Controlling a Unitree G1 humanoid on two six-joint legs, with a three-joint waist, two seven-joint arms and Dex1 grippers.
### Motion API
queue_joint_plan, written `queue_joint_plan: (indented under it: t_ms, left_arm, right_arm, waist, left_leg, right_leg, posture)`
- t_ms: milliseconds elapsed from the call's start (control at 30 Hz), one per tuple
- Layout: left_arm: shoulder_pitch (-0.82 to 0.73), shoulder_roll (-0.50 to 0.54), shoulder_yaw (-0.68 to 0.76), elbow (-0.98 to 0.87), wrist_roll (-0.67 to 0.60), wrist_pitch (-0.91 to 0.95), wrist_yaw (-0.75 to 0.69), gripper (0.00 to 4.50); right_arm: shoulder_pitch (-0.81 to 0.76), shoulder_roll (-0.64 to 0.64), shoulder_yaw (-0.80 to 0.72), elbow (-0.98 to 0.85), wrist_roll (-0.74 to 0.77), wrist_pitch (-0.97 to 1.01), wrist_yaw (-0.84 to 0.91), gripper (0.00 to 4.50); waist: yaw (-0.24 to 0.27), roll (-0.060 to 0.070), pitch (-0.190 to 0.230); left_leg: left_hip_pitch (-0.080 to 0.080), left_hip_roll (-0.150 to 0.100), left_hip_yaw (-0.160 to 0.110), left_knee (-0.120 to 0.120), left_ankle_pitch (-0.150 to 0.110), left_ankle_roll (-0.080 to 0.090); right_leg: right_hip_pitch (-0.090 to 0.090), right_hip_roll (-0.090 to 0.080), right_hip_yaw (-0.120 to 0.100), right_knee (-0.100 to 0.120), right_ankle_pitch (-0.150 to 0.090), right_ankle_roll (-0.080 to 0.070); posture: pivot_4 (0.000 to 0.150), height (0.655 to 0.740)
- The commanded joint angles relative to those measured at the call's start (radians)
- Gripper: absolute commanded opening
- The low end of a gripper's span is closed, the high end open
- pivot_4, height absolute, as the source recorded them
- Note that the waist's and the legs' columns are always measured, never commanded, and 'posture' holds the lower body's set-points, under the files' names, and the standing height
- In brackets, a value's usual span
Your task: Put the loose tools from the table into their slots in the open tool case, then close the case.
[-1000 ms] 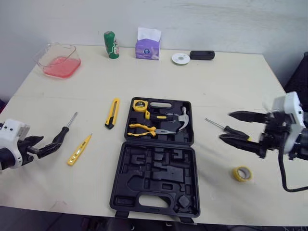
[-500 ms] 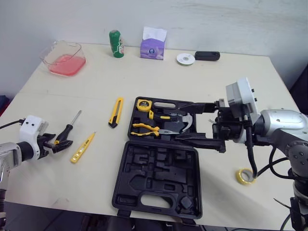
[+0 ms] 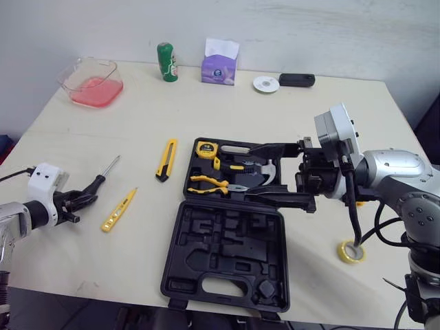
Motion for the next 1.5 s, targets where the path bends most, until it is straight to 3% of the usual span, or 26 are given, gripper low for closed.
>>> queue_joint_plan:
  t_ms: [33, 300, 400, 500, 633, 1000, 1500]
  left_arm:
    - [-0.017, 0.056, 0.036, -0.169, -0.046, -0.017, -0.065, 1.02]
    - [-0.193, 0.086, -0.271, -0.42, -0.101, 0.08, -0.158, 1.02]
    - [-0.324, 0.106, -0.462, -0.47, -0.064, 0.082, -0.246, 1.02]
    - [-0.455, 0.072, -0.628, -0.425, 0.055, 0.03, -0.265, 1.02]
    - [-0.567, 0.047, -0.762, -0.409, 0.1, -0.007, -0.39, 1.02]
    - [-0.702, -0.082, -0.917, -0.247, 0.272, -0.14, -0.508, 1.02]
    - [-0.732, -0.159, -0.942, -0.169, 0.385, -0.144, -0.541, 1.02]
  right_arm:
    - [0.009, -0.049, -0.036, -0.03, 0.006, -0.008, 0.037, 4.5]
    - [0.033, -0.096, -0.038, -0.063, 0.004, -0.004, 0.047, 4.5]
    - [0.114, -0.155, -0.003, -0.095, -0.1, -0.057, 0.075, 4.5]
    - [0.175, -0.169, -0.029, -0.127, -0.092, -0.052, 0.063, 4.5]
    - [0.276, -0.191, -0.059, -0.172, -0.106, -0.055, 0.052, 4.5]
    - [0.557, -0.218, -0.122, -0.241, -0.198, -0.079, -0.004, 4.5]
    - [0.611, -0.193, -0.119, -0.243, -0.213, -0.105, -0.048, 4.5]
  waist:
    - [0.004, 0.0, 0.0]
    - [0.02, 0.001, 0.0]
    - [0.025, 0.001, 0.0]
    - [0.029, 0.001, 0.001]
    - [0.026, 0.001, 0.001]
    - [0.041, 0.001, 0.001]
    - [0.047, 0.001, 0.001]
  left_leg:
    - [0.0, 0.0, 0.0, 0.0, 0.0, 0.0]
    - [0.001, -0.001, 0.0, 0.001, 0.001, 0.0]
    - [0.001, -0.001, 0.0, 0.001, 0.002, 0.0]
    - [0.001, -0.002, 0.0, 0.002, 0.002, 0.0]
    - [0.0, -0.001, 0.001, 0.006, 0.002, 0.0]
    - [0.001, 0.005, 0.0, 0.017, 0.001, 0.0]
    - [0.001, 0.006, -0.001, 0.018, 0.001, 0.001]
  right_leg:
    - [0.0, 0.0, 0.0, 0.0, 0.0, 0.0]
    - [0.0, 0.0, 0.001, 0.003, 0.0, 0.0]
    - [0.0, 0.002, 0.001, 0.003, 0.0, 0.0]
    - [0.0, 0.002, 0.002, 0.003, 0.0, 0.0]
    - [0.0, 0.005, 0.004, 0.005, 0.0, 0.001]
    - [0.003, 0.016, 0.01, 0.009, 0.0, 0.0]
    - [0.003, 0.015, 0.012, 0.008, 0.002, 0.001]
  posture:
    - [0.15, 0.7244]
    - [0.15, 0.7244]
    - [0.15, 0.7244]
    - [0.15, 0.7244]
    - [0.15, 0.7244]
    - [0.15, 0.7244]
    - [0.15, 0.7244]
